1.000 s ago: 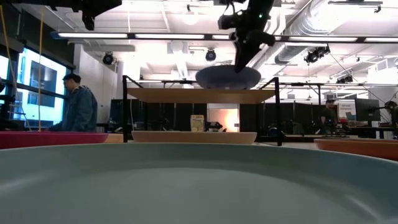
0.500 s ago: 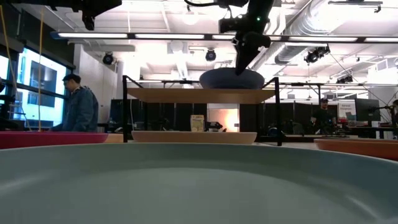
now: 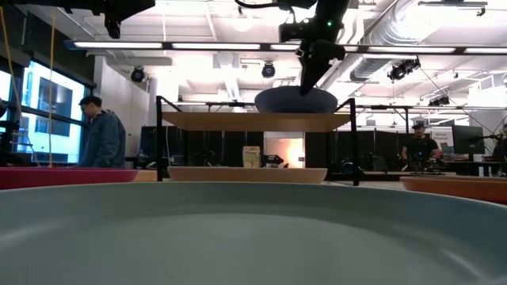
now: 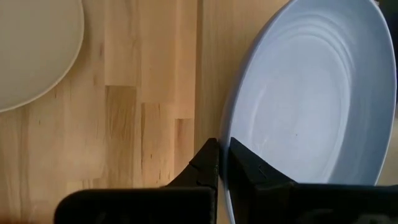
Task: Place and stack plates onto a shelf
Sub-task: Put the blue plate on the shelf, then stack the pink plate on top of the blue plate on the shelf
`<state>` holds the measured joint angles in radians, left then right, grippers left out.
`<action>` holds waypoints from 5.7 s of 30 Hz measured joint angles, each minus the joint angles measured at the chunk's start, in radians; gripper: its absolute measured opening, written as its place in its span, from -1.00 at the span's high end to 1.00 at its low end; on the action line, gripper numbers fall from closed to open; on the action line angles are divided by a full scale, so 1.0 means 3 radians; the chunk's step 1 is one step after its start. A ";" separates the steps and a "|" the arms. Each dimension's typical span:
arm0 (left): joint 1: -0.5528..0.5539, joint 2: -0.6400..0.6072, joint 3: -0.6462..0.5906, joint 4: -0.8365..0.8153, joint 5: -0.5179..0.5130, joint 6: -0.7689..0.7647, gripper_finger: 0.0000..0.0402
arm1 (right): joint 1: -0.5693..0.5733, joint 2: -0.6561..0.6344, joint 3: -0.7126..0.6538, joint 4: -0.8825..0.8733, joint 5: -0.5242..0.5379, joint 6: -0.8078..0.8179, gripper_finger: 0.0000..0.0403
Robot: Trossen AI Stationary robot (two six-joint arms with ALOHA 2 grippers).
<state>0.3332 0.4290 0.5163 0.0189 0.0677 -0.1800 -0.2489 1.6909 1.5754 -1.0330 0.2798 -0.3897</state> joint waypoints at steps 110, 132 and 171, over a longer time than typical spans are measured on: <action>-0.1158 0.2634 0.1405 -0.2280 0.0581 -0.1532 0.55 | 0.0140 -0.0924 0.0000 -0.0154 0.0303 0.0997 0.71; -0.1634 0.3268 0.1381 -0.2605 0.0013 -0.2716 0.55 | 0.0140 -0.0923 0.0000 -0.0300 0.0287 0.1954 0.71; -0.1937 0.4052 0.1382 -0.2497 -0.0174 -0.3059 0.55 | 0.0141 -0.0923 0.0000 -0.0320 0.0088 0.2294 0.71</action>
<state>-0.2478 1.6447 0.9310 -0.7303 0.0156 -1.0978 -0.2066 1.4139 1.5753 -1.1290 0.3063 0.2985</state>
